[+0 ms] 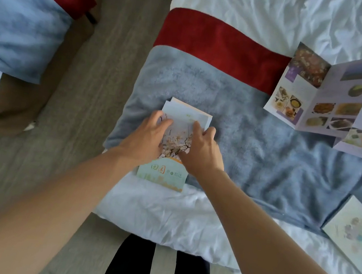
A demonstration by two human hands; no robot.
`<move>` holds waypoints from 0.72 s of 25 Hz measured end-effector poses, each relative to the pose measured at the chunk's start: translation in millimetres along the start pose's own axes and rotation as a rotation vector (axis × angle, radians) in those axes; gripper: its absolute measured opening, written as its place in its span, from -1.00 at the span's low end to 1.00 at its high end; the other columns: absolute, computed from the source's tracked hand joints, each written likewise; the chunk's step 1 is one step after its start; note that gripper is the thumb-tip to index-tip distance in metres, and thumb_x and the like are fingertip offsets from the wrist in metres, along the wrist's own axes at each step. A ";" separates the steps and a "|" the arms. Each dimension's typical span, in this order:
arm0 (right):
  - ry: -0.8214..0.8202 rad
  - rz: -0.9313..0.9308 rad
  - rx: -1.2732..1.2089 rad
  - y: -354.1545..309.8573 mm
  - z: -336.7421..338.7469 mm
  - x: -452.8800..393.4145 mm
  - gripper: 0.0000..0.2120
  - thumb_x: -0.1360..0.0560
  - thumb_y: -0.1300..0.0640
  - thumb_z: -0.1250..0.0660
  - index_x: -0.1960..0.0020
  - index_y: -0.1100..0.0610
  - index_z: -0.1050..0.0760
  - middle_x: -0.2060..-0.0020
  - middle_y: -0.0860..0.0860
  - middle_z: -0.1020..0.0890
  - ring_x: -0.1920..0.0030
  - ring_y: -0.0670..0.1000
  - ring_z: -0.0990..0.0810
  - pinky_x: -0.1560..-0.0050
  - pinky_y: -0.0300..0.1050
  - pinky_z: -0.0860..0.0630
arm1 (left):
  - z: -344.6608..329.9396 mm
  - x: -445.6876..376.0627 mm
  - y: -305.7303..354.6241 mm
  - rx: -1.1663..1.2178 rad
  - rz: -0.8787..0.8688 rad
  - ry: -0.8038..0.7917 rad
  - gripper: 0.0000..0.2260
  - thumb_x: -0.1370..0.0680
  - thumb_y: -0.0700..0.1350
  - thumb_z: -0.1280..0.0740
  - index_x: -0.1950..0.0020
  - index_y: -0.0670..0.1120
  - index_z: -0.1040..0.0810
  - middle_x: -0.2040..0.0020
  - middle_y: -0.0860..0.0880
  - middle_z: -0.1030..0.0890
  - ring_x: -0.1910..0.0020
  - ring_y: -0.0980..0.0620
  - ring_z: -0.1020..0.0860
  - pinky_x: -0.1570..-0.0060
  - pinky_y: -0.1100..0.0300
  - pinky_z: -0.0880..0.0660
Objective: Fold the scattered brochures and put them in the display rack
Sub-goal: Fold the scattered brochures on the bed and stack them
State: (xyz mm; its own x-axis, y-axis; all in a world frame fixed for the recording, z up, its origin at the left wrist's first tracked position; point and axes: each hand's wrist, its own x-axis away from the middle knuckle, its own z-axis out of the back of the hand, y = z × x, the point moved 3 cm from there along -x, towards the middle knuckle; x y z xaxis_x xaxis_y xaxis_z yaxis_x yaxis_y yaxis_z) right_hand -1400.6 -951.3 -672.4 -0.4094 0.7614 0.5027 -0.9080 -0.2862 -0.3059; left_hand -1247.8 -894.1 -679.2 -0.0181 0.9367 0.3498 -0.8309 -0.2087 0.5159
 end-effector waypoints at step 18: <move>0.074 -0.156 0.030 44.9 84.3 7.6 -0.30 -0.48 -0.01 -0.44 -0.45 0.07 -0.12 -0.29 0.16 -0.30 -0.19 0.19 -0.47 0.12 -0.02 -0.47 | 66.3 -54.8 91.1 -0.521 -0.113 -0.138 -0.62 -0.50 -0.11 -0.36 -0.28 -0.11 -0.37 -0.30 -0.13 -0.32 -0.22 -0.15 -0.40 -0.05 0.02 -0.41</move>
State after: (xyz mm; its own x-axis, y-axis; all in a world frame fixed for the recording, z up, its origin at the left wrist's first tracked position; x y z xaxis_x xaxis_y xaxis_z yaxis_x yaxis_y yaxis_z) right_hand -1452.0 -1007.4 -614.2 -0.2569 0.8384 0.4808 -0.9626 -0.1777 -0.2044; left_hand -1285.6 -983.1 -599.5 0.1311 0.8924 0.4318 -0.9894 0.0905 0.1133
